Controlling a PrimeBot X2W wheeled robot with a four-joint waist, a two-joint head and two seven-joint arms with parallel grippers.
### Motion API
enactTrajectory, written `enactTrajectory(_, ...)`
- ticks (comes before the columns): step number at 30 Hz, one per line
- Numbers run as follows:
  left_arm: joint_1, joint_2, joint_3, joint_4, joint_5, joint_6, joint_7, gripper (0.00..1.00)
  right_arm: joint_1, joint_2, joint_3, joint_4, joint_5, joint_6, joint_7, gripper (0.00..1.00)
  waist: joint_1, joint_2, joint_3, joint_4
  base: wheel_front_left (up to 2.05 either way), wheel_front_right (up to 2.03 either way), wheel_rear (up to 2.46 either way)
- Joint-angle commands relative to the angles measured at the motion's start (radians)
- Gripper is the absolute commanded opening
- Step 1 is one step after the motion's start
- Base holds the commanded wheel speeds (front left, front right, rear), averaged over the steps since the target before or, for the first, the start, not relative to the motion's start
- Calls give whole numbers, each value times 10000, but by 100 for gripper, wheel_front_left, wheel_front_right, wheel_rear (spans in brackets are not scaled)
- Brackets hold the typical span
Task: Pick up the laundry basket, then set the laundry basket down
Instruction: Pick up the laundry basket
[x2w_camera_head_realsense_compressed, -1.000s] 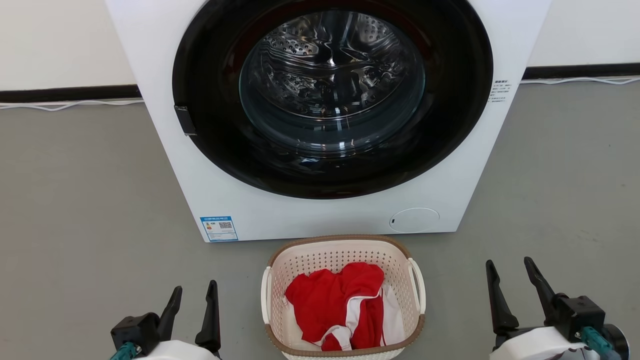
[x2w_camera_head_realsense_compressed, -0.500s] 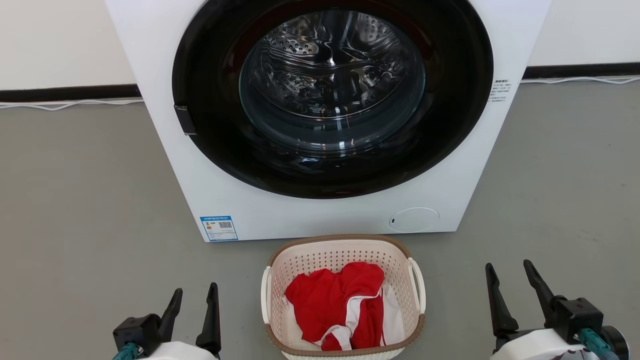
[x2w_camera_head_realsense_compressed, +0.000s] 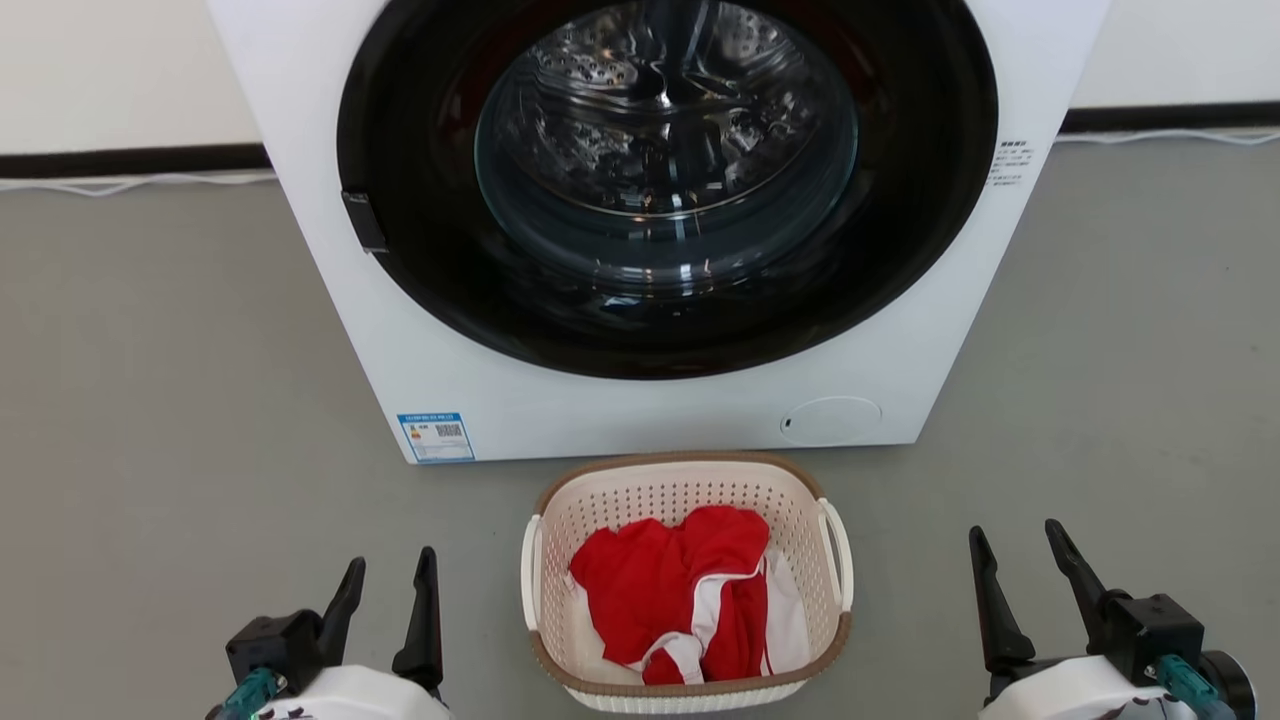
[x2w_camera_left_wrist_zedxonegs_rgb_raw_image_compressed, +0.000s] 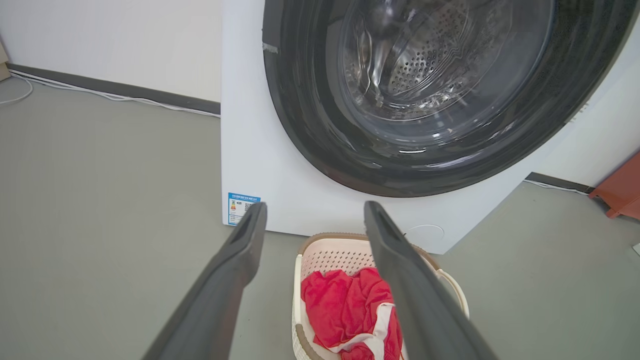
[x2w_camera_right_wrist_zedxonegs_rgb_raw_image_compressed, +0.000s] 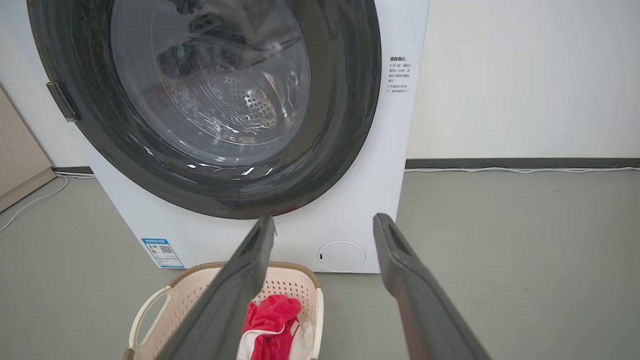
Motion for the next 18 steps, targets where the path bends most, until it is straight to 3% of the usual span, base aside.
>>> enactTrajectory(1, -510, 106, 247, -225, 51, 57, -134, 100, -338, -40, 237, -178, -63, 67, -137, 100, 0, 0, 126, 26, 0, 0, 0)
enactTrajectory(18, -2352, 106, -132, 331, 384, 26, -134, 100, -2360, -40, 481, 890, -327, 67, -138, 100, 0, 0, 2563, 81, 0, 0, 0)
